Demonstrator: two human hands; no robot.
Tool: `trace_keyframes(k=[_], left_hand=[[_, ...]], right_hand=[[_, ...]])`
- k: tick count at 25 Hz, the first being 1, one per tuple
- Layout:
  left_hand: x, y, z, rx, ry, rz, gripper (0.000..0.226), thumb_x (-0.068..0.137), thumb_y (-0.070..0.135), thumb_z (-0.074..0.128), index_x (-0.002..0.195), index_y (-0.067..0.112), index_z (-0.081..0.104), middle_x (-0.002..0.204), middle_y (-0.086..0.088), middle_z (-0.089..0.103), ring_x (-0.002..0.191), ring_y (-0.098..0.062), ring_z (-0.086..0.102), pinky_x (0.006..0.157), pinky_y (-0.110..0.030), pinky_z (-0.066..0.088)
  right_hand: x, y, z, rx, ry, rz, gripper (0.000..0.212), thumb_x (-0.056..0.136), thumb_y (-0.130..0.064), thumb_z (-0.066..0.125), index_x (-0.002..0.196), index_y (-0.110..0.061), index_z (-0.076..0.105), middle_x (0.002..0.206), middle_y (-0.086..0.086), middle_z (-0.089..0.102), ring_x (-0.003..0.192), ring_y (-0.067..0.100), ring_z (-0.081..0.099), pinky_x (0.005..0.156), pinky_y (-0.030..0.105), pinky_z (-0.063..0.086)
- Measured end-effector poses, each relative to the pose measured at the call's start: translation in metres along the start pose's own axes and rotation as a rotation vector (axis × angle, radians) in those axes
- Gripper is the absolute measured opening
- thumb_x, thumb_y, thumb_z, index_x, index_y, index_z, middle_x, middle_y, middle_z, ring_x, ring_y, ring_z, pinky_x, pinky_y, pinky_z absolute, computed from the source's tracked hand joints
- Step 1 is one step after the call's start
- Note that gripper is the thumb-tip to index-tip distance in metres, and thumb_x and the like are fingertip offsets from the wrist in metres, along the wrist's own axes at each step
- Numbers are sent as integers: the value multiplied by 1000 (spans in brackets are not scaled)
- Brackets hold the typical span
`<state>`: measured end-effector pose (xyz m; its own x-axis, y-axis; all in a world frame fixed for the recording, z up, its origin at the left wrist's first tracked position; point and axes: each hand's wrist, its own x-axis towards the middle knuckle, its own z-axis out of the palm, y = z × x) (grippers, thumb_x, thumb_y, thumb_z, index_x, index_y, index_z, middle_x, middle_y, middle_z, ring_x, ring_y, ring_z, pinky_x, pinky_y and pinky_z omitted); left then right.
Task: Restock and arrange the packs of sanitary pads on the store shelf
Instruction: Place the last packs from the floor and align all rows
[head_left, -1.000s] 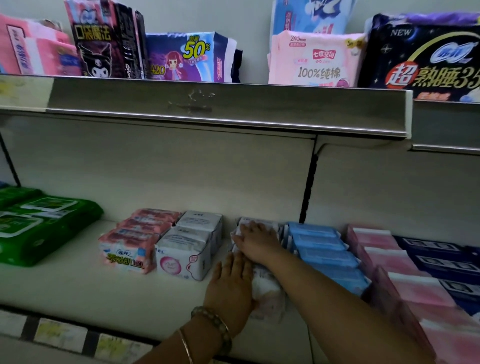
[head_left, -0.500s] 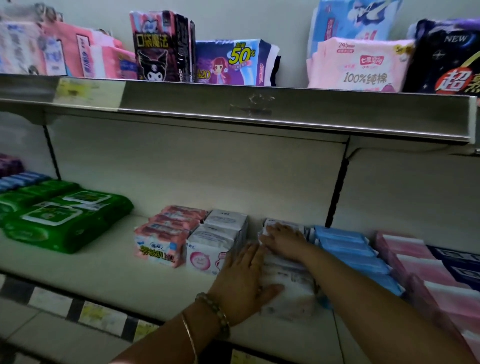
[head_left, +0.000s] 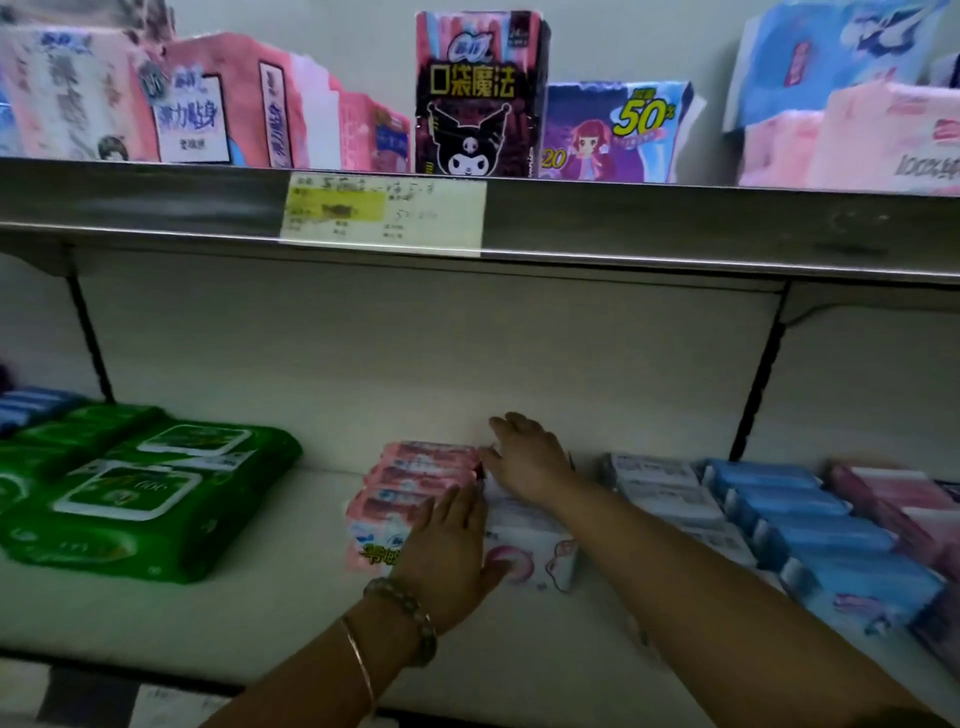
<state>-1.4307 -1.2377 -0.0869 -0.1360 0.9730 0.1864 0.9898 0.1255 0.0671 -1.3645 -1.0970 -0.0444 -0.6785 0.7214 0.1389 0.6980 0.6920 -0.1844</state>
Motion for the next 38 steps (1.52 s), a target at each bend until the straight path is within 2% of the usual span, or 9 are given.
trace_keyframes(k=[4, 15, 18, 19, 21, 23, 25, 28, 38], left_hand=[[5, -4, 5, -7, -22, 70, 72, 98, 45, 30, 148, 7, -5, 157, -10, -6, 145, -22, -3, 115, -33, -7], [34, 11, 2, 107, 33, 75, 54, 93, 33, 47, 140, 9, 34, 147, -7, 32, 139, -21, 23, 116, -37, 1], [30, 23, 0, 129, 61, 87, 68, 44, 47, 87, 92, 2, 71, 96, -14, 68, 98, -27, 65, 100, -39, 40], [30, 26, 3, 161, 113, 114, 68, 21, 49, 90, 71, 7, 73, 75, -7, 70, 77, -23, 70, 84, -36, 52], [32, 33, 4, 135, 180, 118, 65, 8, 49, 88, 58, 11, 71, 62, -2, 67, 63, -19, 69, 67, -34, 57], [32, 38, 9, 134, 178, 121, 62, 12, 49, 88, 60, 13, 71, 63, -1, 68, 63, -18, 68, 67, -35, 57], [28, 43, 5, 145, 60, 89, 59, 45, 46, 87, 86, 7, 72, 89, -11, 69, 89, -24, 66, 90, -41, 49], [30, 47, 7, 158, 30, 67, 49, 92, 31, 49, 134, 7, 41, 140, -8, 41, 135, -23, 30, 115, -38, 10], [36, 53, 10, 143, 51, -86, 41, 95, 26, 40, 133, 12, 40, 140, -5, 42, 132, -21, 33, 114, -40, 7]], right_hand=[[9, 1, 26, -27, -137, 89, 57, 100, -47, 17, 149, -19, 13, 158, 6, 6, 145, 28, 6, 115, 48, 9], [10, 6, 31, -51, -232, 80, 55, 101, -44, 15, 151, -21, 8, 159, 4, 2, 145, 30, 4, 114, 53, 6], [5, 14, 29, -44, -248, 77, 54, 101, -42, 15, 151, -22, 7, 159, 3, 2, 145, 29, 3, 115, 53, 5], [4, 16, 28, -35, -249, 79, 54, 101, -42, 15, 151, -23, 8, 159, 2, 2, 145, 29, 3, 115, 53, 4], [0, 21, 27, -18, -240, 89, 54, 101, -43, 15, 151, -24, 9, 159, 1, 3, 145, 28, 3, 115, 52, 4], [-4, 26, 24, -18, -233, 89, 53, 101, -41, 15, 151, -22, 9, 159, 2, 2, 145, 29, 2, 115, 53, 4], [-7, 30, 23, -34, -239, 79, 53, 102, -39, 15, 151, -21, 7, 159, 2, 0, 145, 29, 1, 114, 54, 4], [-8, 32, 22, -16, -251, 84, 53, 101, -38, 16, 151, -21, 7, 159, 3, 0, 145, 29, -1, 114, 54, 2], [6, 38, 28, 14, -240, 79, 54, 101, -42, 15, 151, -21, 11, 159, 3, 1, 145, 29, 0, 114, 52, 1]])
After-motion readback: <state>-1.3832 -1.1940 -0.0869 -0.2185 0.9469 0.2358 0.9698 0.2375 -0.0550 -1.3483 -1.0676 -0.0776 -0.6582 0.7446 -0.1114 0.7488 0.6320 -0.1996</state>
